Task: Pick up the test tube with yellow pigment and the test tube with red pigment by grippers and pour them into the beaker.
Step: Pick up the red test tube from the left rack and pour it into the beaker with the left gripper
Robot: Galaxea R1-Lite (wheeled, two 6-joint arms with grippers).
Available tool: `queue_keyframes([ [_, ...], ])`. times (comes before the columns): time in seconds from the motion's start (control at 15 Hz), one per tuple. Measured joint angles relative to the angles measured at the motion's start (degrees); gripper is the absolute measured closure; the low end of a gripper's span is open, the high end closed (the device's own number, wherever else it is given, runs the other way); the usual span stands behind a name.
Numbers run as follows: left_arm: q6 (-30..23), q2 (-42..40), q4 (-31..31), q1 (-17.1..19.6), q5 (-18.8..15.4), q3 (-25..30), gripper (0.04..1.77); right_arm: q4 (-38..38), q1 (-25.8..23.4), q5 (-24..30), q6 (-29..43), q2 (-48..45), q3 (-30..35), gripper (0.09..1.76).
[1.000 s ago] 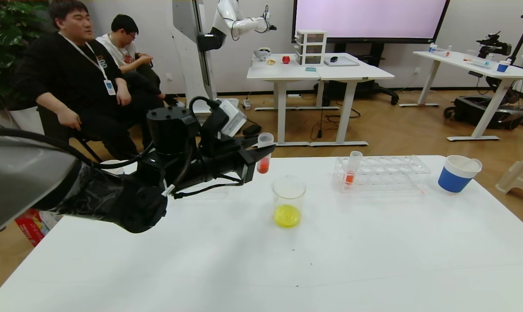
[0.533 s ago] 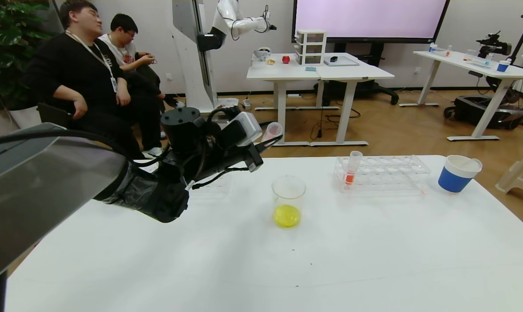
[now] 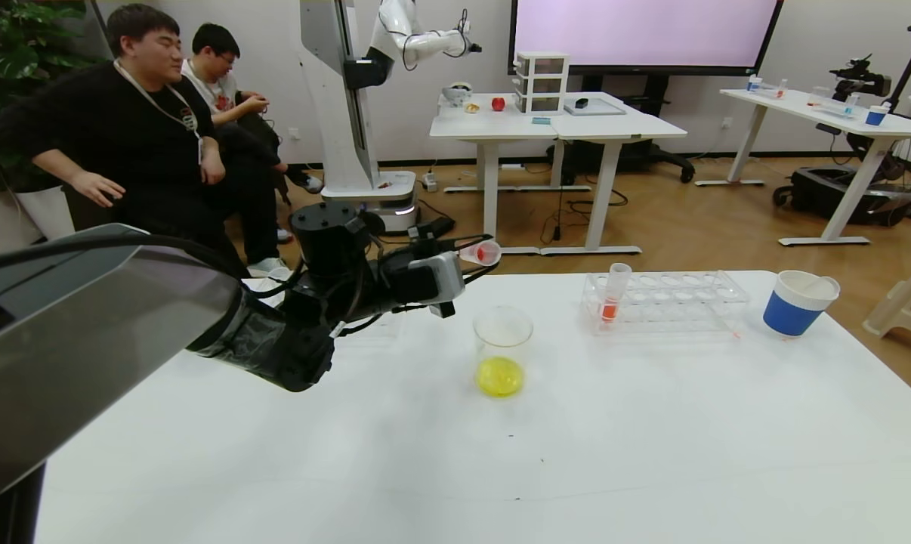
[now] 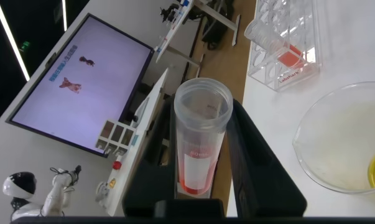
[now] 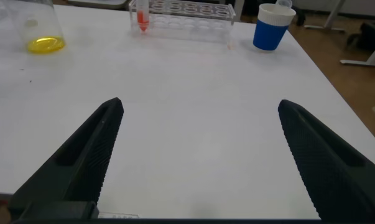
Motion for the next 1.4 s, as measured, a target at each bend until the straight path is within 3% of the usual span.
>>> queue_keyframes([
  [0.73,17.4,4.13,0.22,-1.46,-1.07,-2.51,1.31,0.0,0.0,-0.04,0.02,0.0,0.0,0.11],
  [1.0,24.37,4.41,4.0,-1.02,-4.24,-2.47,1.31,0.0,0.0,-0.01,0.02,0.0,0.0,0.11],
  [1.4,30.71,4.72,4.06,-0.11,-4.78,-3.15,1.31,-0.02,0.0,-0.01,0.02,0.0,0.0,0.11],
])
